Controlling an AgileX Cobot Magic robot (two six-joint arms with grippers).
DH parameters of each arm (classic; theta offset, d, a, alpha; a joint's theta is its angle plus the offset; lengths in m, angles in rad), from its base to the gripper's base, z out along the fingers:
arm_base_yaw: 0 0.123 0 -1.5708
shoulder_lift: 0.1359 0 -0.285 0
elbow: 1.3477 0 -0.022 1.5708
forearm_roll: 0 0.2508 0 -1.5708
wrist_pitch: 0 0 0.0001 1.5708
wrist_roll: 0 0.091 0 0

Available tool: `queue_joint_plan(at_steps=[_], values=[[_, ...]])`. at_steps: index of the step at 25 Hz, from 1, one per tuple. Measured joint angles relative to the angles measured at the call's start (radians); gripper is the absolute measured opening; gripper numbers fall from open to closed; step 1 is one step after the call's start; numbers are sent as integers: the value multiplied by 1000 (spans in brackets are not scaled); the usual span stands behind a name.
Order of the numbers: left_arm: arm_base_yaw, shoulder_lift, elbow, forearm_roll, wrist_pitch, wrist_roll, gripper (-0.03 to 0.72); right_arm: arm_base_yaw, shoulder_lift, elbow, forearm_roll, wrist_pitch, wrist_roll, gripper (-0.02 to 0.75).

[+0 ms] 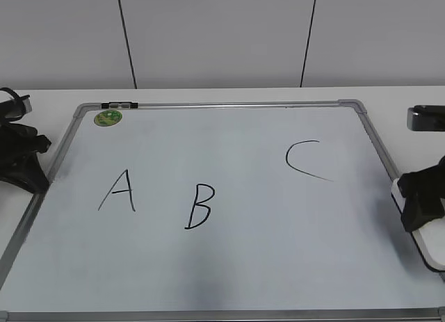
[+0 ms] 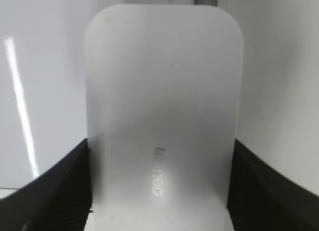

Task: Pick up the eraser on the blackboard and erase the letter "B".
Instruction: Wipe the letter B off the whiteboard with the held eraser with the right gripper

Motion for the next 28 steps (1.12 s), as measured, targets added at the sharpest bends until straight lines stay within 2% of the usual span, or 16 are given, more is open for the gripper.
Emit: queue_joint_plan(at_steps=[3, 5, 10, 16, 21, 28], values=[[0, 0, 0, -2, 0, 0, 36, 14, -1, -58, 2, 41, -9, 536], [0, 0, 0, -2, 0, 0, 36, 58, -1, -97, 0, 54, -16, 536], [0, 0, 0, -4, 0, 0, 36, 248, 17, -217, 2, 76, -19, 536], [0, 0, 0, -5, 0, 0, 37, 397, 183, -424, 8, 157, -22, 536], [0, 0, 0, -7, 2, 0, 37, 452, 341, -595, 0, 211, -53, 536], [0, 0, 0, -9, 4, 0, 37, 457, 505, -766, 0, 265, -95, 536]])
